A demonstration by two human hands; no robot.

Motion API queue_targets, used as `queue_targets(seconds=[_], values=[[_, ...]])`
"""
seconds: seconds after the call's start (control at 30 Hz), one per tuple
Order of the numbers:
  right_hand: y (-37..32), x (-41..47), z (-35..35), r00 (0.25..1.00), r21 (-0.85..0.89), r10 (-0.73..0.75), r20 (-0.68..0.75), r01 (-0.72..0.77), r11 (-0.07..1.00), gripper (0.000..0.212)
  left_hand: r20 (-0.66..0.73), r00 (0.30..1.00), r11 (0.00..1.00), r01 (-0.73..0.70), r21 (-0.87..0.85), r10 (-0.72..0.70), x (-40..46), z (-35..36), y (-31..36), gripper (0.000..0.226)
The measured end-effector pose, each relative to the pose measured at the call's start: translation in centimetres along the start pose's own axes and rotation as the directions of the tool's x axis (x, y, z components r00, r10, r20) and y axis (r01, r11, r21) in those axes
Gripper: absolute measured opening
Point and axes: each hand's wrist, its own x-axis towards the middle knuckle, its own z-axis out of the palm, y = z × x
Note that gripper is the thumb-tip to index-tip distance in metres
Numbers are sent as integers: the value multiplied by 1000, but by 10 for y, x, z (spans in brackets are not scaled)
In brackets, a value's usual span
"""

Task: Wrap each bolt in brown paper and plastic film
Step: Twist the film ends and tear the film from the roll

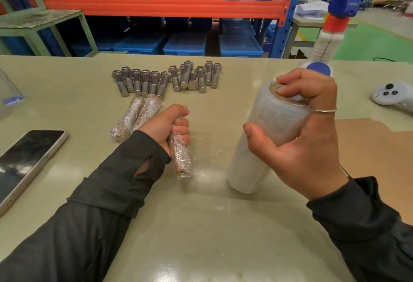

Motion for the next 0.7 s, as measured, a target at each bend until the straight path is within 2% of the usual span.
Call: queue_targets(seconds=[0.5,0.7], values=[[1,2,-5,1000,-7,-21,-15,21,1000,44,-23,999,998,-31,-54,29,0,-6,7,14],[0,2,-5,999,-7,-32,3,32,999,44,-6,1000,998,-16,-60,15,0,-7,9,30]])
